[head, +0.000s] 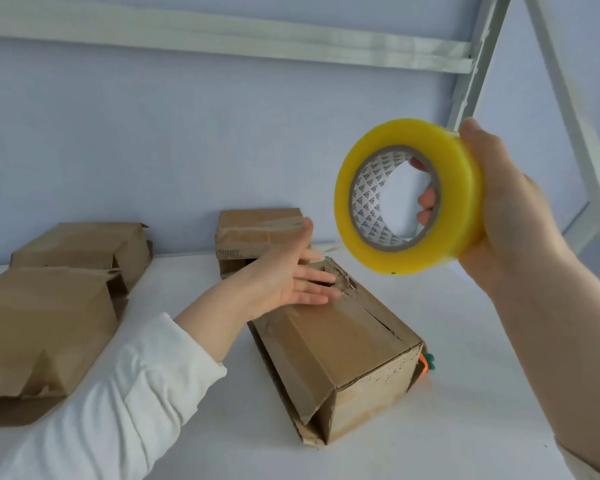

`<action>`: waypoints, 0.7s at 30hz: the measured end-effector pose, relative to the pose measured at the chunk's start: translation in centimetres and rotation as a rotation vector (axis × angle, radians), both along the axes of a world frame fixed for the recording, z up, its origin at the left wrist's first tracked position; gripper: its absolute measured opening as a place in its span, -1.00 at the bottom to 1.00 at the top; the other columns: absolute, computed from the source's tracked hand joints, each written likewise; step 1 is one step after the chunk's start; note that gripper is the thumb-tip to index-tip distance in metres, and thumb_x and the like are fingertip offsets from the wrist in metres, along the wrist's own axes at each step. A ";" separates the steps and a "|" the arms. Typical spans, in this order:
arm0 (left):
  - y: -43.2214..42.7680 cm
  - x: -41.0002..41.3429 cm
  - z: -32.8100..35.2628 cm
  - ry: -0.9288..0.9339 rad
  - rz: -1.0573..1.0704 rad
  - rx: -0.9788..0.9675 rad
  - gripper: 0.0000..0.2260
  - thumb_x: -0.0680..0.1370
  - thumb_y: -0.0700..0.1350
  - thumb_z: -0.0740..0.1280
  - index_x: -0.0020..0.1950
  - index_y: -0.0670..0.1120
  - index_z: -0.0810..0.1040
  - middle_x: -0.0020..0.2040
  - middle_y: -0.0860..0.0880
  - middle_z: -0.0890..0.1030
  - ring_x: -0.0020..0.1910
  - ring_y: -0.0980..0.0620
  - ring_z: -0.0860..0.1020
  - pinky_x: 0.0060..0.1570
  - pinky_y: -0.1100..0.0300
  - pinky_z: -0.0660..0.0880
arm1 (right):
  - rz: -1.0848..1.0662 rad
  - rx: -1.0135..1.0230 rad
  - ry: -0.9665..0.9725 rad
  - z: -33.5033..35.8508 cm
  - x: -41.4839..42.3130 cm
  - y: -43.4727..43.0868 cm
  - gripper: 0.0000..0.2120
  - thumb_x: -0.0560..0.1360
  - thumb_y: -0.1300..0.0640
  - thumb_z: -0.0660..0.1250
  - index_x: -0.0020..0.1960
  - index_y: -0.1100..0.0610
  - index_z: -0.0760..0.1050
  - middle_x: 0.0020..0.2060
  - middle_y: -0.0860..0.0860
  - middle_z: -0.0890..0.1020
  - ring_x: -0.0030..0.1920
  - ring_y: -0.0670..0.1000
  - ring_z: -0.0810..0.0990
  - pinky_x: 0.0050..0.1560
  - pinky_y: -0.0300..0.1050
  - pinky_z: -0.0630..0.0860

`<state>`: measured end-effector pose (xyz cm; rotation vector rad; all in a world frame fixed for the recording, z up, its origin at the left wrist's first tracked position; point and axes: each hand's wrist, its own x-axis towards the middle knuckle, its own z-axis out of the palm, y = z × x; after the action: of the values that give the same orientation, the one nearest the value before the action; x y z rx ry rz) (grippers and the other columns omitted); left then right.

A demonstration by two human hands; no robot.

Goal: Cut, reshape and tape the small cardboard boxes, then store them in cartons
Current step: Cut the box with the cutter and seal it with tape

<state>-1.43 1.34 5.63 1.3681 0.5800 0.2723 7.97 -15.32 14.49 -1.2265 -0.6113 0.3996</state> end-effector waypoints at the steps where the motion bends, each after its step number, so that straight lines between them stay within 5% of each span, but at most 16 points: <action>1: 0.0 0.2 0.2 0.004 -0.022 -0.122 -0.32 0.50 0.30 0.10 0.36 -0.22 0.33 0.15 -0.28 0.57 -0.03 -0.16 0.65 -0.07 0.08 0.61 | 0.016 0.027 0.004 0.0 0.0 0.1 -0.65 0.51 -0.14 0.24 -0.19 0.13 0.57 -0.44 0.01 0.65 -0.54 -0.06 0.54 -0.43 -0.22 0.47; 4: 0.5 0.8 0.6 -0.063 -0.026 -0.326 -0.29 0.39 0.24 0.29 0.30 -0.30 0.37 0.00 -0.27 0.64 -0.10 -0.14 0.66 -0.21 0.08 0.63 | 0.059 0.064 -0.011 -0.2 0.0 0.3 -0.62 0.51 -0.14 0.22 -0.19 0.15 0.58 -0.47 0.03 0.62 -0.55 -0.05 0.52 -0.46 -0.24 0.47; 7: 1.5 1.5 0.7 -0.139 0.046 -0.339 -0.55 0.44 -0.01 0.38 0.19 -0.30 0.46 -0.18 -0.20 0.65 -0.28 -0.03 0.66 -0.31 0.18 0.60 | 0.083 0.043 -0.028 -0.5 0.0 0.4 -0.60 0.50 -0.15 0.21 -0.17 0.17 0.58 -0.51 0.03 0.60 -0.55 -0.05 0.52 -0.48 -0.23 0.47; 11: 2.9 1.9 0.5 -0.149 0.068 -0.199 -0.96 0.50 -0.29 0.32 -0.09 -0.24 0.55 -0.17 -0.12 0.61 -0.33 0.11 0.62 -0.33 0.32 0.56 | 0.063 0.005 -0.045 -0.9 -0.1 0.5 -0.60 0.49 -0.15 0.20 -0.23 0.17 0.55 -0.59 0.03 0.55 -0.57 -0.03 0.53 -0.49 -0.21 0.50; 21: 5.5 3.9 0.2 -0.049 0.213 0.295 -0.92 0.48 -0.31 0.38 -0.15 -0.15 0.55 -0.25 -0.06 0.60 -0.31 0.11 0.61 -0.19 0.33 0.58 | 0.000 -0.250 0.050 -3.5 0.5 2.9 -0.58 0.46 -0.22 0.24 -0.20 0.15 0.55 -0.50 0.04 0.63 -0.49 -0.02 0.61 -0.32 -0.09 0.55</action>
<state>2.46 6.88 5.84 1.5792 0.6637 0.5804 8.47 -12.37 10.94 -1.4497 -0.5298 0.5168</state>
